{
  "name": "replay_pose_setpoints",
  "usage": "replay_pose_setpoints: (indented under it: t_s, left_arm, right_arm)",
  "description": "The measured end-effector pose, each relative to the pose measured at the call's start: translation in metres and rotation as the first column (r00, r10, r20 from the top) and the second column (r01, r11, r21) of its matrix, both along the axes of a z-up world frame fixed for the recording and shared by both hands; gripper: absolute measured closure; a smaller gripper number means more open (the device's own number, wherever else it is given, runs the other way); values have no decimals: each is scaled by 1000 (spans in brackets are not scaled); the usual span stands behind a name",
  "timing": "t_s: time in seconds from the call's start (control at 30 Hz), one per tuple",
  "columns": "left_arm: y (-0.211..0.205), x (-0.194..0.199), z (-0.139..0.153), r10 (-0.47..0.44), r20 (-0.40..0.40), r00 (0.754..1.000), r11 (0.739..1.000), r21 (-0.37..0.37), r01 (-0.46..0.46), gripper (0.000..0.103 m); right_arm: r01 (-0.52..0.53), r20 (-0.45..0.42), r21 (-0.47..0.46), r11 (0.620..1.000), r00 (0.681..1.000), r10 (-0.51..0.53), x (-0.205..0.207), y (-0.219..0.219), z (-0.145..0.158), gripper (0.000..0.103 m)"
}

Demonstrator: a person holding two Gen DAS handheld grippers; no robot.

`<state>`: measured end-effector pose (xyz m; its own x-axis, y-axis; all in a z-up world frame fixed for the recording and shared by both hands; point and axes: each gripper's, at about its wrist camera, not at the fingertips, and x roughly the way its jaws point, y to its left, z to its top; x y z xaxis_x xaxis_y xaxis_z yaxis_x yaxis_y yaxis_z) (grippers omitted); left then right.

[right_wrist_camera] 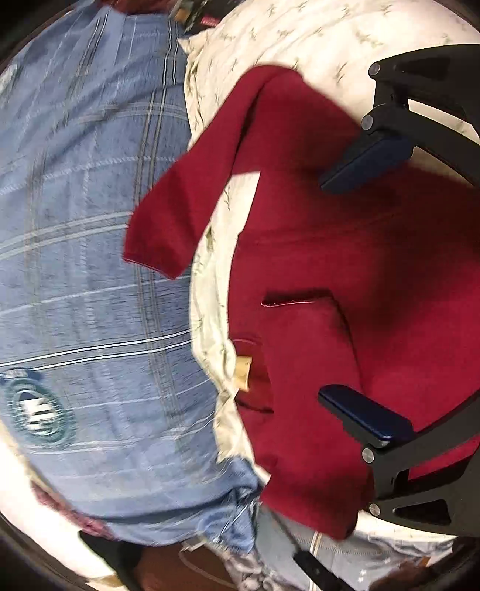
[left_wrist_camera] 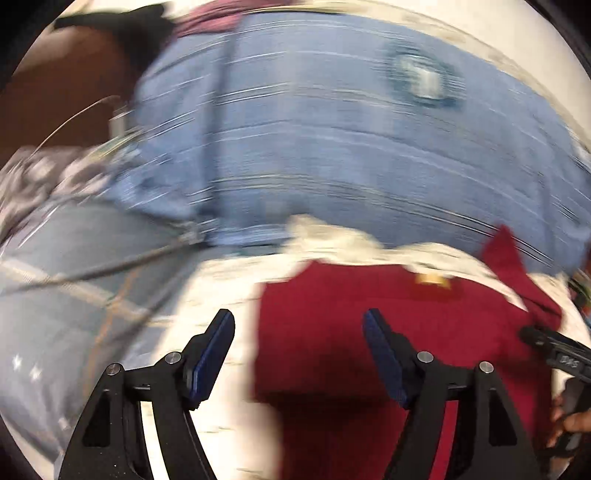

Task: Fold small clothes

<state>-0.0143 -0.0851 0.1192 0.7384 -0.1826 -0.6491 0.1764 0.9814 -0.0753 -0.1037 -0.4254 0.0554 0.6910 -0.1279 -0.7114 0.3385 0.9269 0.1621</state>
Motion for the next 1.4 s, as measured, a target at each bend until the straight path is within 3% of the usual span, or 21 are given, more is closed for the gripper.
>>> replay_pose_setpoints:
  t_s: [0.07,0.17,0.23,0.3,0.33,0.4,0.43,0.6,0.77,0.9,0.93,1.0,1.13,1.27,1.33,1.4]
  left_arm:
    - [15,13,-15,63,-28,998,998,-9,-63,32]
    - [28,33,-29,112,-78,991,992,-54,-116,32]
    - [30,42,-30,130,-68,989,989,-60,-135,32]
    - [30,47,-29,146,-48,988,987,-55,-149,32]
    - [30,49,-29,152,-44,987,987,-54,-154,32]
    - [32,40,-35,161,-41,986,985,-59,-163,32]
    - [33,39,-35,167,-41,985,983,-66,-169,32]
    - [38,9,-32,154,-14,988,985,-74,-155,32]
    - [18,2,-38,82,-33,996,995,-53,-84,32]
    - [-2,-1,-44,10,-43,999,1000,-9,-10,32]
    - [-6,1,-49,3,-56,998,1000,12,-2,32]
    - [-12,6,-57,2,-89,996,999,54,3,32]
    - [-15,14,-70,29,-121,992,993,120,-14,30]
    - [-11,21,-75,48,-145,988,993,115,-32,29]
    - [-7,27,-79,66,-160,985,993,106,-49,29]
    - [-2,31,-79,90,-162,983,991,112,-72,29]
  right_arm:
    - [-13,-20,-28,1000,1000,13,17,3,-5,3]
    - [-41,-56,-54,998,998,38,43,6,-16,18]
    - [-43,-102,-39,998,994,38,55,6,-28,50]
    - [-44,-81,-36,998,996,41,53,9,-29,65]
    - [-47,-75,-48,998,996,43,51,11,-26,96]
    - [-40,-24,-47,998,999,39,38,11,-11,96]
    - [-34,-4,-56,998,999,34,33,10,-4,101]
    - [90,58,-181,979,995,-81,5,-8,24,101]
    - [143,-34,-107,984,989,-147,11,-33,1,100]
    - [164,-34,-62,985,986,-166,0,-32,4,83]
    - [151,-21,-71,986,988,-153,-3,-24,9,73]
    - [89,0,-85,992,996,-89,-3,-5,20,65]
    - [-88,-2,-55,995,996,88,13,36,24,65]
    - [-211,-40,-5,977,977,211,44,71,5,66]
    - [-251,-102,3,968,963,250,59,86,-12,65]
    - [-255,-117,-66,965,962,246,62,97,-15,64]
